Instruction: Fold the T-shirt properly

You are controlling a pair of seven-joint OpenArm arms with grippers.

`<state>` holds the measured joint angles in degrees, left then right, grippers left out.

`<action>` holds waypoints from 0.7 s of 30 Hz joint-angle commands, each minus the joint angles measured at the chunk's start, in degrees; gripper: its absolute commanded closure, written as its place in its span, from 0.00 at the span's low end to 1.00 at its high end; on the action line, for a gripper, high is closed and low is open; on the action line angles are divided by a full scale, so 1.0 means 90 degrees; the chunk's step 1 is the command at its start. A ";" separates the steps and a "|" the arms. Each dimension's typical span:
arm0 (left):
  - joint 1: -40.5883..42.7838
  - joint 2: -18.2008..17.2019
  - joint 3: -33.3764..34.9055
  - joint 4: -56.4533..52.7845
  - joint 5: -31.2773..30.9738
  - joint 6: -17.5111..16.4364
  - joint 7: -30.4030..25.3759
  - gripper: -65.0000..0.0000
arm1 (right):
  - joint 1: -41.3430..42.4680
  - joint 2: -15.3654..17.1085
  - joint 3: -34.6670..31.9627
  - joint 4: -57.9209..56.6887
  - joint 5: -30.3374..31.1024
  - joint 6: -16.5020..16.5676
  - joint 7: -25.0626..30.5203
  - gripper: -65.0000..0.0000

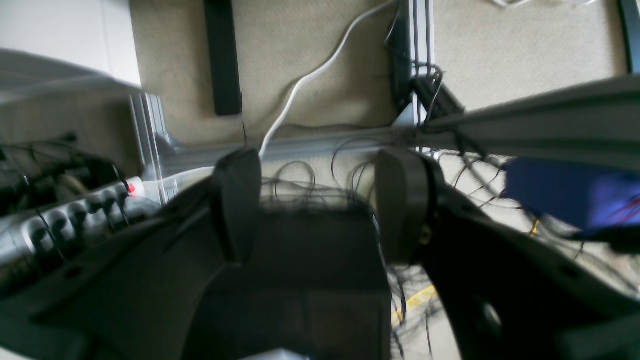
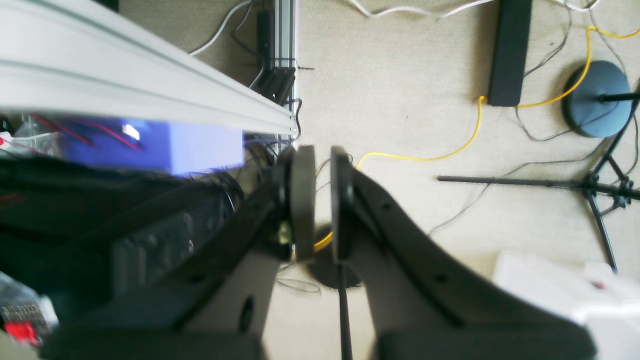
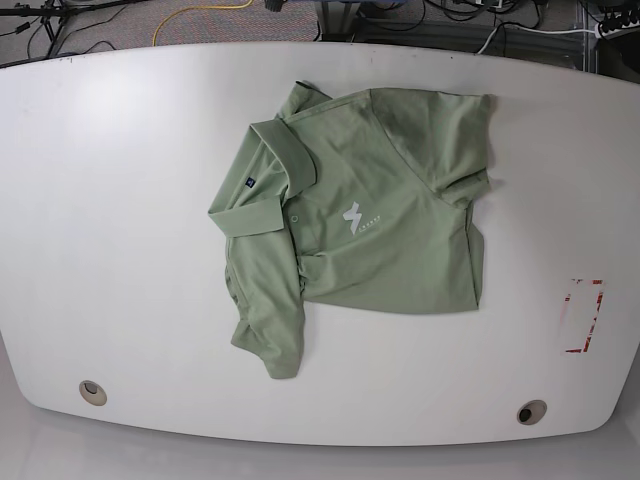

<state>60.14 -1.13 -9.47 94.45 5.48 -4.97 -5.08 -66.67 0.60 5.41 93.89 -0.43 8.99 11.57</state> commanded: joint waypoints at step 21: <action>0.0388 0.0018 -0.0198 0.0802 -0.0073 0.0019 0.0156 0.48 | -0.0720 -0.0005 0.0031 0.1128 0.0040 0.0003 0.0115 0.93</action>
<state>62.37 -0.97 -11.22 100.51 5.26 -4.95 -2.83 -71.29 0.60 5.41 102.37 -0.19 8.99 11.68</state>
